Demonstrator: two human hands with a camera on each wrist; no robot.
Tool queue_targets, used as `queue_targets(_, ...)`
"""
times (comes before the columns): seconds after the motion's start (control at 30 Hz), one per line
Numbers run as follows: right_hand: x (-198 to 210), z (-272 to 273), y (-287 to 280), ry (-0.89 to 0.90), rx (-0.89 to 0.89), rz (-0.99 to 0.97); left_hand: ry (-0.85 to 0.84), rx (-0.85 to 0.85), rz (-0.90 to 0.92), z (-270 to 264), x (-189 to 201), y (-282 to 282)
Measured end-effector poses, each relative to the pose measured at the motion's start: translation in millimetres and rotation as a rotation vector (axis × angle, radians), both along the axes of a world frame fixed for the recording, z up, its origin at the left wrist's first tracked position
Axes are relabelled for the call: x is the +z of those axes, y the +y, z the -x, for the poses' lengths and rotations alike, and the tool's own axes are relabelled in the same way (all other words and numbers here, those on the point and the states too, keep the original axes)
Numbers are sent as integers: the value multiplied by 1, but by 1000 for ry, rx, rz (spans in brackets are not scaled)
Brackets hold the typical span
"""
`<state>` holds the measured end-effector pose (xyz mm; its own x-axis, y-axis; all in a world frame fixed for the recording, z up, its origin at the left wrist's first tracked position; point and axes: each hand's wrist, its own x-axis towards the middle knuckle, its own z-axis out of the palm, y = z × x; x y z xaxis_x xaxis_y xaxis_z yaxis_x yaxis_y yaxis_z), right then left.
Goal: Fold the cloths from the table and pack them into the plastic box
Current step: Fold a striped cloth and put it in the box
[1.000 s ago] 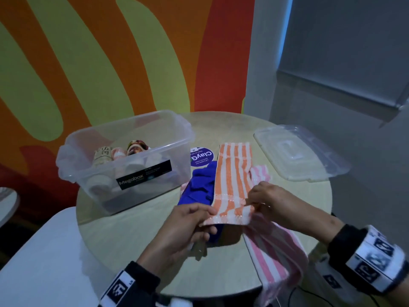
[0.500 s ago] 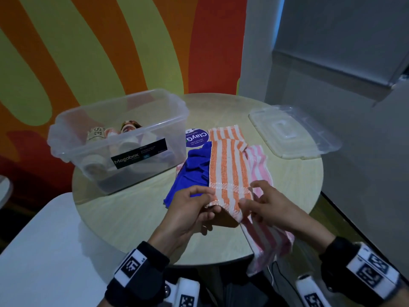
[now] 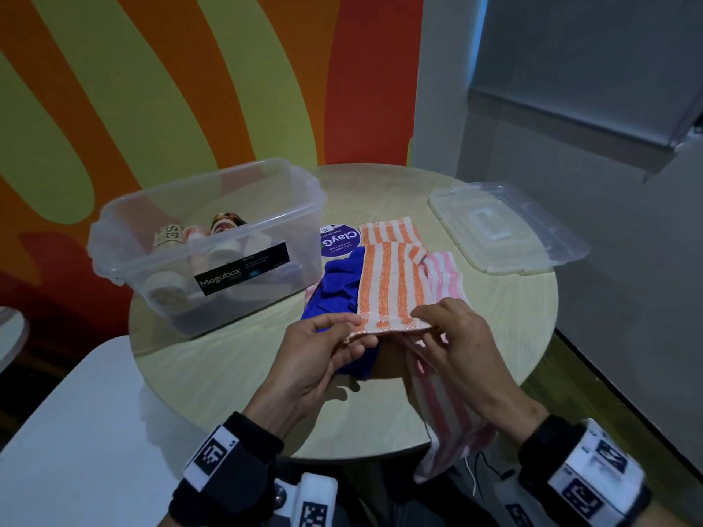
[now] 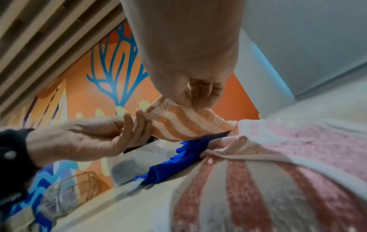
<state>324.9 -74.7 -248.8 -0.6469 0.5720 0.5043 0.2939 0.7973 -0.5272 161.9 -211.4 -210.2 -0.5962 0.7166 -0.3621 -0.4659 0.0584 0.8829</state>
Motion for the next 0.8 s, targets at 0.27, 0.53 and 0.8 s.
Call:
queue_targets(0.27, 16, -5, 6, -68, 43, 678, 180, -374, 76, 6, -12, -3)
queue_targets(0.53, 18, -4, 1, 42, -35, 656, 697, -252, 230, 3, -5, 3)
queue_targets(0.8, -4, -22, 3, -502, 161, -69, 899, -558, 531, 2, -23, -4)
